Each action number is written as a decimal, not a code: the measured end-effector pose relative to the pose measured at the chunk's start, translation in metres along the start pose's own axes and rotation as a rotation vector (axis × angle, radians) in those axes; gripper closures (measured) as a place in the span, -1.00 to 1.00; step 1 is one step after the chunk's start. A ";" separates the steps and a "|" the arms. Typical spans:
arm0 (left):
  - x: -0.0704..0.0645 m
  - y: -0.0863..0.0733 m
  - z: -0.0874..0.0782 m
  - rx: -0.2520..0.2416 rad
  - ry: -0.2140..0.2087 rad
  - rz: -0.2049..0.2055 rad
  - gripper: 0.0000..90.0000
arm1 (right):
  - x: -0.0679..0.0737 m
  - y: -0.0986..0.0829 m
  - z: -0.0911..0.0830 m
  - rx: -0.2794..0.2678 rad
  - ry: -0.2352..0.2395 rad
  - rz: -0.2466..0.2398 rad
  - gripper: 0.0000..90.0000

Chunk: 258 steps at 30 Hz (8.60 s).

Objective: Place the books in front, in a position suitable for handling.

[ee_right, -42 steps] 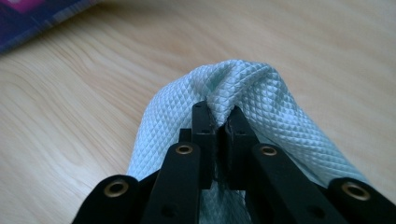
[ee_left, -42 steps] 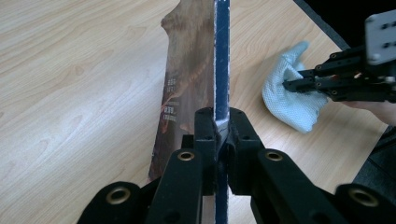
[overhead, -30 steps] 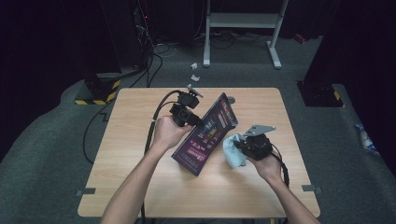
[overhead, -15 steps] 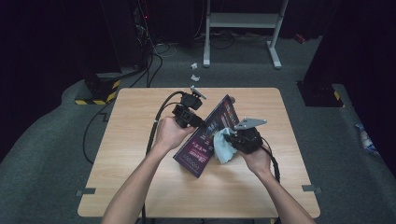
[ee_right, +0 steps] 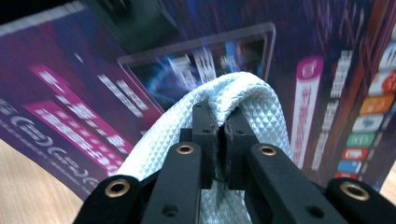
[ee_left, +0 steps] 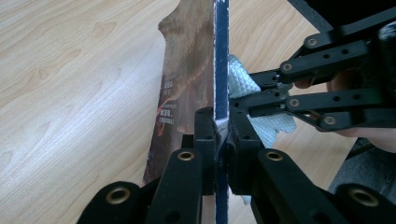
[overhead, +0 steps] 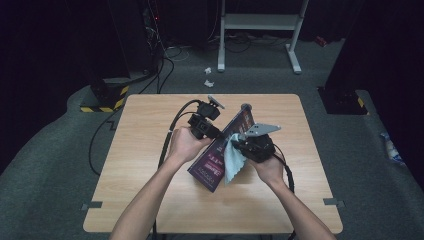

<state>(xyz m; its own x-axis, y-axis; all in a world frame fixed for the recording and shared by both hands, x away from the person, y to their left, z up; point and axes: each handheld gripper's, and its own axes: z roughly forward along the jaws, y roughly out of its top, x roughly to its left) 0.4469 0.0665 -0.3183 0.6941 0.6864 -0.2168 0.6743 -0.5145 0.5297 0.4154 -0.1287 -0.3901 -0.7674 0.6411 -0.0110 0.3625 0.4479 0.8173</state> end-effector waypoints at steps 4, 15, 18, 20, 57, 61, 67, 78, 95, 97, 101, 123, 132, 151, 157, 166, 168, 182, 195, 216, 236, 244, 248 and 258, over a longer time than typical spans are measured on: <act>-0.001 0.001 0.001 0.013 0.011 0.009 0.87 | 0.004 0.008 -0.005 -0.023 0.007 -0.010 0.90; -0.007 -0.001 -0.001 0.029 0.034 0.044 0.87 | 0.000 0.019 -0.013 -0.052 -0.013 -0.019 0.90; -0.005 -0.002 -0.001 0.030 0.028 0.041 0.87 | -0.006 0.013 -0.008 -0.031 -0.025 -0.007 0.90; -0.005 -0.003 -0.002 0.028 0.029 0.046 0.87 | -0.009 0.008 -0.005 -0.020 -0.036 0.000 0.90; -0.004 -0.014 -0.005 0.053 0.036 0.065 0.86 | -0.003 0.029 -0.017 -0.071 -0.043 -0.041 0.89; -0.003 -0.017 -0.005 0.060 0.030 0.071 0.86 | -0.027 0.027 -0.016 -0.065 -0.089 0.052 0.89; -0.007 -0.017 -0.003 0.069 0.026 0.088 0.86 | -0.045 0.017 -0.018 -0.046 -0.122 0.113 0.89; -0.005 -0.018 -0.005 0.063 0.027 0.080 0.86 | -0.026 0.026 -0.023 -0.087 -0.100 0.015 0.89; 0.002 -0.021 -0.009 0.028 -0.011 0.051 0.86 | -0.042 -0.022 0.021 0.070 -0.111 0.115 0.89; 0.004 -0.021 -0.009 0.028 -0.013 0.049 0.86 | -0.034 -0.021 0.020 0.058 -0.087 0.098 0.89; 0.005 -0.020 -0.008 0.023 -0.012 0.037 0.86 | -0.010 -0.013 0.015 0.005 -0.034 0.009 0.89; 0.007 -0.025 -0.020 0.006 -0.034 0.045 0.86 | -0.050 -0.038 0.033 0.101 -0.156 0.065 0.88; 0.008 -0.022 -0.021 -0.007 -0.025 0.035 0.86 | -0.030 -0.050 0.044 0.136 -0.101 0.009 0.88; 0.009 -0.022 -0.021 -0.022 -0.048 0.007 0.86 | -0.034 -0.062 0.050 0.161 -0.112 0.031 0.88; 0.009 -0.022 -0.022 -0.019 -0.061 0.004 0.87 | -0.026 -0.057 0.049 0.148 -0.109 -0.045 0.88; 0.008 -0.016 -0.020 -0.020 -0.063 0.004 0.87 | -0.026 -0.054 0.046 0.115 -0.063 0.010 0.89; 0.007 -0.014 -0.019 -0.025 -0.064 0.004 0.87 | -0.015 -0.051 0.046 0.094 -0.028 -0.017 0.89; 0.009 -0.014 -0.027 -0.043 -0.069 -0.011 0.87 | -0.029 -0.045 0.043 0.091 -0.074 0.002 0.88; 0.008 0.001 -0.006 0.002 -0.002 -0.016 0.86 | 0.004 -0.010 0.019 -0.010 0.058 -0.048 0.88; 0.008 0.002 -0.013 -0.027 -0.013 -0.024 0.86 | -0.007 -0.032 0.050 0.097 0.039 0.022 0.88; 0.010 0.009 -0.009 -0.047 0.003 -0.048 0.86 | 0.005 -0.022 0.044 0.064 0.073 -0.014 0.88; 0.015 0.013 -0.006 -0.041 0.011 -0.092 0.86 | 0.016 -0.004 0.029 0.019 0.100 -0.071 0.88; 0.012 0.014 -0.006 -0.044 0.014 -0.089 0.86 | 0.007 -0.009 0.033 0.057 0.066 -0.056 0.88; 0.013 0.018 -0.003 -0.047 0.007 -0.105 0.86 | 0.010 -0.001 0.021 0.013 0.091 -0.064 0.88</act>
<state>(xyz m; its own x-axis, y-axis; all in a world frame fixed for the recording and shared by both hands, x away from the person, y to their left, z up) 0.4672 0.0675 -0.3093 0.6187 0.7386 -0.2677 0.7302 -0.4150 0.5427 0.4181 -0.1097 -0.4031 -0.8337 0.5521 -0.0097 0.3180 0.4945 0.8090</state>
